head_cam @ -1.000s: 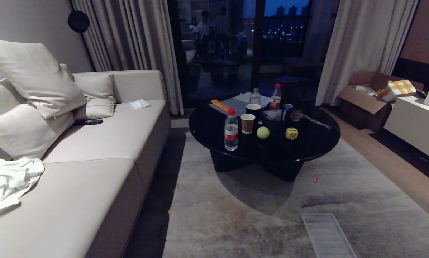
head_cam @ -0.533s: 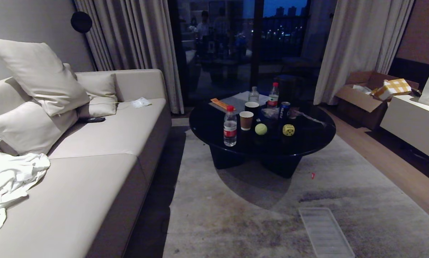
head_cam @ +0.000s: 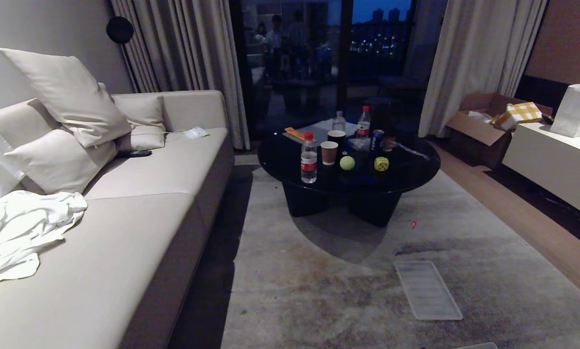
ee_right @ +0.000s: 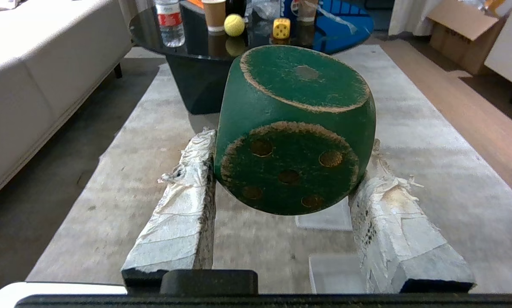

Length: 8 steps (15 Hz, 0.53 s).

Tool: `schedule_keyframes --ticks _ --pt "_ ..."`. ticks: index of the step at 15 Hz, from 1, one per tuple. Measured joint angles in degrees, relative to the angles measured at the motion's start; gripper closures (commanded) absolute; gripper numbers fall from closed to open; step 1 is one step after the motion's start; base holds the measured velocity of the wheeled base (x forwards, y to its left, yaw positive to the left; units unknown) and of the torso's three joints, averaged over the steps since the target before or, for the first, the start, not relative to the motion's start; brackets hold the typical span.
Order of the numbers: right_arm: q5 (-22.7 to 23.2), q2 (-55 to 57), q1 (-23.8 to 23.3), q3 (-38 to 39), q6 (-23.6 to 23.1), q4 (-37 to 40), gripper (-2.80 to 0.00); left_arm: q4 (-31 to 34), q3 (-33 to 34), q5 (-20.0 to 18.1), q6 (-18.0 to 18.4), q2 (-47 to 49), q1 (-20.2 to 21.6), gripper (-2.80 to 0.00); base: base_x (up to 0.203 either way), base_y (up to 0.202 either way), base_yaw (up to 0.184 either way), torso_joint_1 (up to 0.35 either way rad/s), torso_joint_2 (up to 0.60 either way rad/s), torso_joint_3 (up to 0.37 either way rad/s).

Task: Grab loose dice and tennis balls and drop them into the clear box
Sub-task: Put the toys in the box

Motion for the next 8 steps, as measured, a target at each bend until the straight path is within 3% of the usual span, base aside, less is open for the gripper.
schedule_keyframes --ticks 4,8 --pt "0.0 0.0 0.0 0.0 0.0 0.0 0.00 0.0 0.0 0.0 0.0 0.0 0.0 0.00 -0.179 0.000 -0.002 0.003 0.00 0.000" --pt "0.0 0.0 0.0 0.0 0.0 0.0 0.00 0.0 0.0 0.0 0.0 0.0 0.0 0.00 -0.024 0.000 0.000 0.001 0.00 0.001"
